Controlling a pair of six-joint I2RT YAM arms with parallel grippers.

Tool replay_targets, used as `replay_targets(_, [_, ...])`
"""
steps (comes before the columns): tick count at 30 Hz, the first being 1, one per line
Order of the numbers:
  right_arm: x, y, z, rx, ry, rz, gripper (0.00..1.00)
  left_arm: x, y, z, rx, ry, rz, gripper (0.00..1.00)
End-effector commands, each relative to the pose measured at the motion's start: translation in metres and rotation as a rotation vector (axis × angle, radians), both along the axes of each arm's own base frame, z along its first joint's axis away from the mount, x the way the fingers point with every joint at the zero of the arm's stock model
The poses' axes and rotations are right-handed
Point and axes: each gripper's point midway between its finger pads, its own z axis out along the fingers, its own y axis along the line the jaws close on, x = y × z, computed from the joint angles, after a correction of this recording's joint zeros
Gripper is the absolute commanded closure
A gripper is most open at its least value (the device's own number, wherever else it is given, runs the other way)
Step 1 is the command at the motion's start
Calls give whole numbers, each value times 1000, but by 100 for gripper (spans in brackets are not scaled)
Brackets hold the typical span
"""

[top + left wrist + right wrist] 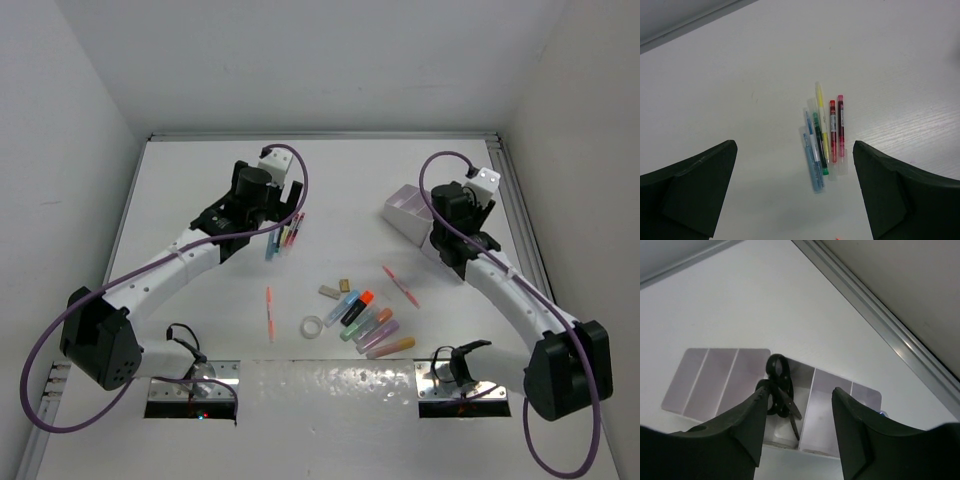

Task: Sort the stationery into containers
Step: Place the scissors in the storage box, then pick up the pen from the center of the board.

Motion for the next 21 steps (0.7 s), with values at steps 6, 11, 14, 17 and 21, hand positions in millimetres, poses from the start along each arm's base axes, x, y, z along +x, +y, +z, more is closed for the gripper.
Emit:
replay_targets(6, [13,50,83,-70,-41,437,61,2,1,27,-42,-83,-8,0])
replay_targets(11, [-24,121,40,-63,202,882,70,-8,10,19,-25,-51,16,2])
replay_targets(14, [-47,132,7,21,302,854,56,-21,17,9,-25,-10,42,4])
replay_targets(17, [-58,145,-8,85,291,872,49,-37,22,-4,-48,40,67,6])
replay_targets(21, [-70,152,-31,83,346,908,50,-53,21,-20,-122,103,92,10])
